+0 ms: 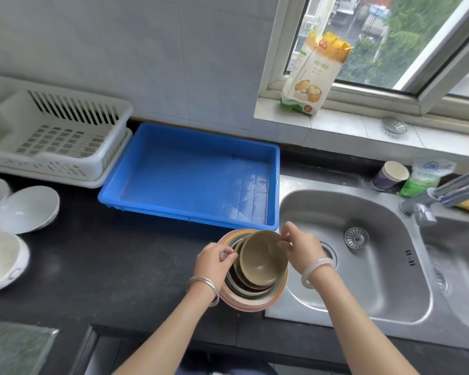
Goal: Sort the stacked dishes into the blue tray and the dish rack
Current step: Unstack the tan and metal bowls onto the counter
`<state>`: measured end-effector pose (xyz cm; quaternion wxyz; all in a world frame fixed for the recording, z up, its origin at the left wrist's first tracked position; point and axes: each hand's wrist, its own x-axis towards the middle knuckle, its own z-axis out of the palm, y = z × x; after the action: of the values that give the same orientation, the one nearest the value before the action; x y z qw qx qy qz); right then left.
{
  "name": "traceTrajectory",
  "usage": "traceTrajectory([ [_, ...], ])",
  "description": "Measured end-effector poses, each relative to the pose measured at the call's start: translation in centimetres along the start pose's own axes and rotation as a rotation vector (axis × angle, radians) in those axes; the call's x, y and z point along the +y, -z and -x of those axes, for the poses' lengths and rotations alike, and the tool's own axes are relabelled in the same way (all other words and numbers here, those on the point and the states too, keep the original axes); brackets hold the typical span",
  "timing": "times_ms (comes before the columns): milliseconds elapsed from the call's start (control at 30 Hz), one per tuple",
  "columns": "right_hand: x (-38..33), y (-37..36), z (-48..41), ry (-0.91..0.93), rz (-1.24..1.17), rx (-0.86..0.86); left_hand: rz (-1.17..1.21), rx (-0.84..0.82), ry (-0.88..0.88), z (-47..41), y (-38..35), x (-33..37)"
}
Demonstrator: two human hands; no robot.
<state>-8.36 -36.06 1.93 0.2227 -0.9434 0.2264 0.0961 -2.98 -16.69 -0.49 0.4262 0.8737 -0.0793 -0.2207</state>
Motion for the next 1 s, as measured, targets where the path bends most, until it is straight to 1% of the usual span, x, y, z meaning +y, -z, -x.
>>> traceTrajectory([
  [133,1.0,0.8,0.2,-0.031,-0.118,0.025,-0.063,0.021,0.045,-0.2,-0.2,0.7],
  [267,1.1,1.4,0.4,-0.053,-0.268,0.013,0.010,0.029,0.053,-0.4,-0.1,1.2],
  [400,0.4,2.8,0.4,-0.071,-0.417,0.067,0.098,0.071,0.070,-0.8,1.2,1.6],
  [533,-1.4,4.1,-0.5,-0.039,-0.537,0.101,0.221,0.099,0.122,-1.5,3.8,0.9],
  [667,-4.8,4.0,-2.1,0.004,-0.614,0.067,0.276,0.214,0.205,-1.5,7.1,-1.4],
  [767,-7.9,2.6,-3.7,0.030,-0.639,0.020,0.321,0.306,0.275,-1.2,9.7,-3.9],
  [1000,-16.6,-4.5,-7.4,0.059,-0.580,-0.151,0.540,0.550,0.491,0.7,15.3,-12.1],
])
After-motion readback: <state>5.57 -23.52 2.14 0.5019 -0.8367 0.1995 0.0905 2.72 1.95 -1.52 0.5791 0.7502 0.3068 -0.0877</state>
